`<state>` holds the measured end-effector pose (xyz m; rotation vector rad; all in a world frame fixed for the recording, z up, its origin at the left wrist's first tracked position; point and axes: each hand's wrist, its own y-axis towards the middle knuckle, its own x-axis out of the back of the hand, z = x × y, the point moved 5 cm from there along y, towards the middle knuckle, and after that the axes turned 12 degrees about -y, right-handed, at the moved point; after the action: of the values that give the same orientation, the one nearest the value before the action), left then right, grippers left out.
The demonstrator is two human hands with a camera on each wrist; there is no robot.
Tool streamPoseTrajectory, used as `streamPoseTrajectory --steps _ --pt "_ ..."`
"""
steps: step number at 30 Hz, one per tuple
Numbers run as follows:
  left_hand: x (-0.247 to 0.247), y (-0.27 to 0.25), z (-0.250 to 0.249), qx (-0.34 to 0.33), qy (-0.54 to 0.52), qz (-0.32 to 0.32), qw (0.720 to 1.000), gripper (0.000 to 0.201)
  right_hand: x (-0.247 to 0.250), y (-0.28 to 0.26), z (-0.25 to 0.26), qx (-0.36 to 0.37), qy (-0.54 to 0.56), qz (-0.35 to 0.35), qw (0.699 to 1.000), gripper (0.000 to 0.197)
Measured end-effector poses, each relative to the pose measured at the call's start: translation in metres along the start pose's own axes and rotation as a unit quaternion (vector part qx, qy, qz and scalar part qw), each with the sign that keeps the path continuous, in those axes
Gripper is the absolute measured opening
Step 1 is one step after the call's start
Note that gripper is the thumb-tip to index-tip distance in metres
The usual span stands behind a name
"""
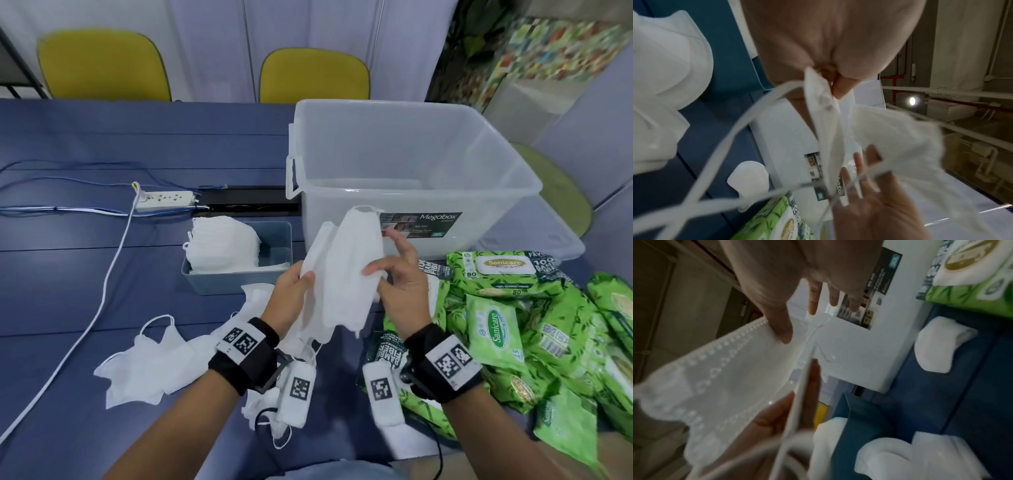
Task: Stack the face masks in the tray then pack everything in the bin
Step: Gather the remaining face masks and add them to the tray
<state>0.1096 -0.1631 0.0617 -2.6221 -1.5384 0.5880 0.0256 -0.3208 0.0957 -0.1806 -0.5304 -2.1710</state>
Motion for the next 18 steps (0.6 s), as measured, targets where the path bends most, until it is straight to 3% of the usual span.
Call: streamPoseTrajectory --steps 3,7,10,14,16,18 --pt "-0.004 -0.003 -0.004 -0.006 -0.039 0.001 0.999 0.028 -0.014 -0.011 -0.009 -0.013 0.008 0.016 1.0 0.06" --pt "-0.007 -0.005 -0.005 0.002 -0.079 0.017 0.997 0.022 -0.023 -0.015 -0.019 -0.035 0.01 0.024 0.999 0.065" --pt "-0.006 -0.007 -0.005 -0.007 -0.059 0.026 0.998 0.025 -0.025 -0.014 -0.019 -0.038 0.014 0.032 0.999 0.067" --pt "0.007 -0.008 -0.006 -0.023 -0.039 -0.004 0.999 0.02 -0.003 -0.006 -0.008 -0.043 0.039 -0.007 0.998 0.067" --pt "0.013 -0.007 -0.007 -0.032 -0.028 -0.016 0.999 0.019 0.01 0.0 -0.003 -0.047 0.085 -0.023 0.995 0.047" --pt "0.017 -0.005 -0.007 -0.038 -0.028 -0.029 0.998 0.02 0.022 0.004 0.002 -0.074 0.169 -0.052 0.982 0.01"
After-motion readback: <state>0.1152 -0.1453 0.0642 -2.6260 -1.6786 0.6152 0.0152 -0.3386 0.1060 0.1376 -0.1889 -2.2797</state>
